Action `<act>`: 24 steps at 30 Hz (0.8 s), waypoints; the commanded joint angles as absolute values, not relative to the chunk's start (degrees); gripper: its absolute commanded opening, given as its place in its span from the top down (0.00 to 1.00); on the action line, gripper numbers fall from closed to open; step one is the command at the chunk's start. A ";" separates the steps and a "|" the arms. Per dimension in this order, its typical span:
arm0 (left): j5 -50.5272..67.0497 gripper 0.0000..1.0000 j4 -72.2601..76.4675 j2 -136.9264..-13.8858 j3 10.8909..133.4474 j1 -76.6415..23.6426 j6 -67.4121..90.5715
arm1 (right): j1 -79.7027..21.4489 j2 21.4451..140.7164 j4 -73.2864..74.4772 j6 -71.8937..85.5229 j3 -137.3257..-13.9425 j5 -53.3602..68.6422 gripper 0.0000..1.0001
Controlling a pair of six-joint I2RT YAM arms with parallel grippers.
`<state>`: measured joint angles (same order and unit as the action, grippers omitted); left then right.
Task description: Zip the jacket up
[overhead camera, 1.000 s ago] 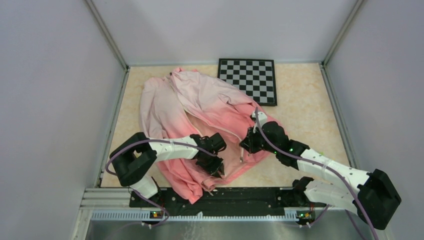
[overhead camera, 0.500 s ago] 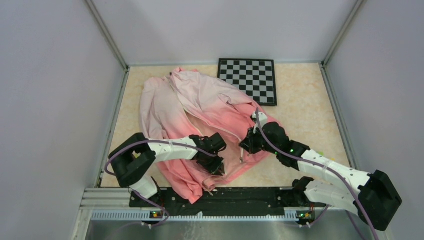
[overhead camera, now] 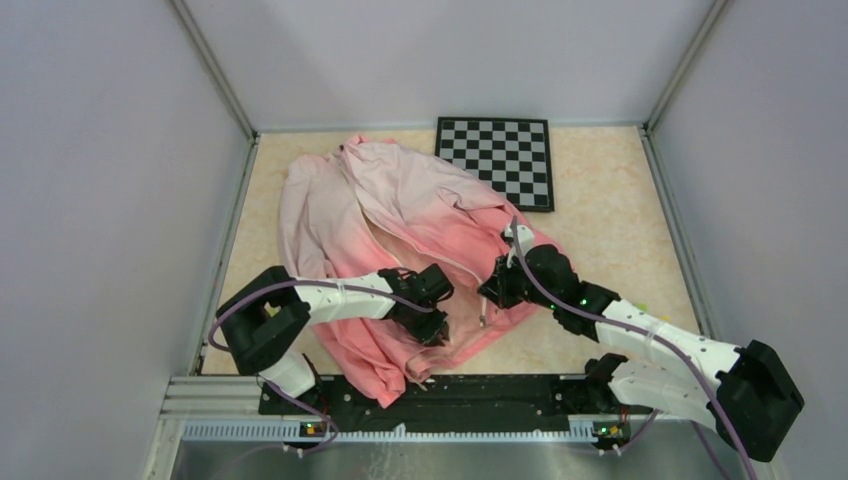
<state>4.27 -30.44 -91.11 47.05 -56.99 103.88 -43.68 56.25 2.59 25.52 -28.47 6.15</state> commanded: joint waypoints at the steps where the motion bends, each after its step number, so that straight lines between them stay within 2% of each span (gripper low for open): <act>1: -0.65 0.83 -30.36 -91.47 44.90 -56.16 102.82 | -42.98 54.80 0.43 24.69 -28.22 6.69 1.00; 4: -0.98 1.00 -29.53 -91.58 44.04 -55.92 101.69 | -42.99 55.00 0.41 24.67 -28.13 6.62 1.00; 14: -6.19 1.00 -25.70 -84.36 46.32 -55.90 86.52 | -42.98 57.99 0.48 24.82 -29.73 8.41 1.00; 20: -4.20 1.00 -11.45 -73.98 35.80 -55.94 85.84 | -43.07 63.84 -1.39 28.11 -31.25 8.35 1.00; 24: -3.94 1.00 -8.46 -70.62 32.86 -55.99 82.54 | -43.07 66.25 -0.82 28.57 -32.56 8.49 1.00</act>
